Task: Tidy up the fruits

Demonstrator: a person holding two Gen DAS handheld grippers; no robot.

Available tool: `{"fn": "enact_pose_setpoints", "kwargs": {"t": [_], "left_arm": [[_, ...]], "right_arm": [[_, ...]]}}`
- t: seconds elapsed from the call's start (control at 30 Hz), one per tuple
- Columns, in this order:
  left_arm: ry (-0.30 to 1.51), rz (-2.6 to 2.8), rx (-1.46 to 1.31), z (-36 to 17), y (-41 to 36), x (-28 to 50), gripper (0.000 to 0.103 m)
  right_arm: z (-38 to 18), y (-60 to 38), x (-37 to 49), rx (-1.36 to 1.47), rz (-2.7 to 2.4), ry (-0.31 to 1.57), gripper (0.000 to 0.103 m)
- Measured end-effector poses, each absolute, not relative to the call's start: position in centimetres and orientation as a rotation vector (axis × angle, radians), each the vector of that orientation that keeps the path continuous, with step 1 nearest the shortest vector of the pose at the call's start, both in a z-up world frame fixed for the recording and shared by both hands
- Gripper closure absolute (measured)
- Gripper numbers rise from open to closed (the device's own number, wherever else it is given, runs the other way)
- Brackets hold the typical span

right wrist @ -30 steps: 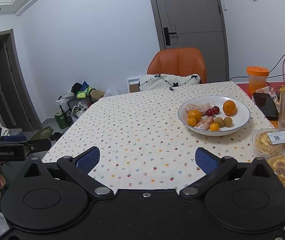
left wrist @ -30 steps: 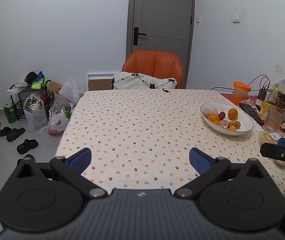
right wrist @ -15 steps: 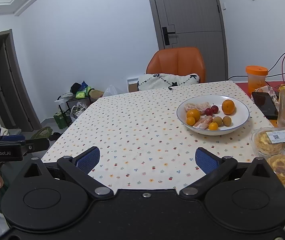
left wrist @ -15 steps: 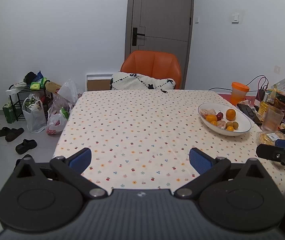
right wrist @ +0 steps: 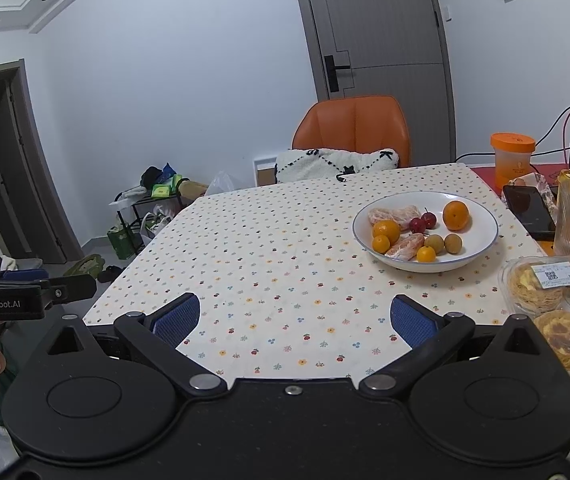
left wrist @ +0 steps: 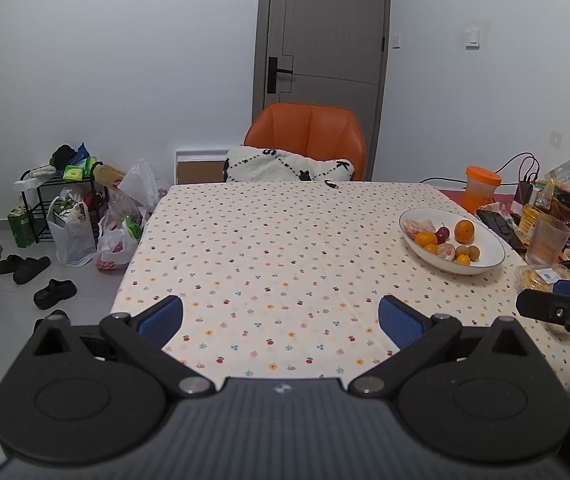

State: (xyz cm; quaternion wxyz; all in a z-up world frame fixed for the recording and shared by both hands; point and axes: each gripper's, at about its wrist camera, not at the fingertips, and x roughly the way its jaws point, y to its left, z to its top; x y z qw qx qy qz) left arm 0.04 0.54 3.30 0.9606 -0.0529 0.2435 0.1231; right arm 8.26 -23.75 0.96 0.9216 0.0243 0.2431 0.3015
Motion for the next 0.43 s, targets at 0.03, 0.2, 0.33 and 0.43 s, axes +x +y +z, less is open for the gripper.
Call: {"fn": "enact_pose_setpoints", "kwargs": {"t": [0.03,0.2,0.33,0.43], "left_arm": [[0.493,0.249,-0.107,3.31,0.56,0.05,0.000],[0.492,0.249,-0.107,3.36,0.60,0.06,0.000],[0.492,0.249,-0.110,3.33,0.62,0.00,0.000],[0.491,0.251,-0.112,3.31,0.67,0.01,0.000]], "right_arm": [[0.93,-23.79,8.24,0.049,0.619,0.499,0.000],[0.90,-23.82,8.28,0.050,0.618,0.501,0.000],[0.88,-23.84,8.30,0.050,0.618,0.501,0.000],[0.86,-23.83,8.31,0.048,0.618,0.502,0.000]]}}
